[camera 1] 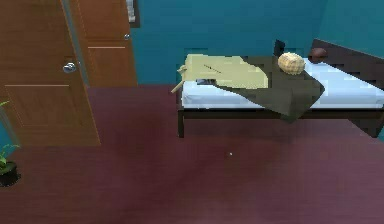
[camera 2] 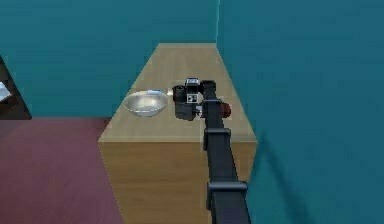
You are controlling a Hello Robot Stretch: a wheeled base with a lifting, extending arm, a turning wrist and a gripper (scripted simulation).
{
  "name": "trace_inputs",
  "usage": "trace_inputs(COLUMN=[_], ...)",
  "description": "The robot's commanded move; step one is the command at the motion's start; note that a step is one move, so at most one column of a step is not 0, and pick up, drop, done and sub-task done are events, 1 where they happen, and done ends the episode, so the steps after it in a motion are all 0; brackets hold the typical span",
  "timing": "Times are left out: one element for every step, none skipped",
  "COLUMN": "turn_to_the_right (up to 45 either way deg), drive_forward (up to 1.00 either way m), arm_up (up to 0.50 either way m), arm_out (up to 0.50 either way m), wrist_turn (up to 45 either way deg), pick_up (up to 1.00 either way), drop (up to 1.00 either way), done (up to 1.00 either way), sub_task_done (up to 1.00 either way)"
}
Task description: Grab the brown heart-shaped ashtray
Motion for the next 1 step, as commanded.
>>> trace_inputs(turn_to_the_right=[0.0], drive_forward=[0.00], arm_up=[0.00], arm_out=[0.00], wrist_turn=[0.0], pick_up=[1.00], drop=[0.00], done=[0.00], sub_task_done=[0.00])
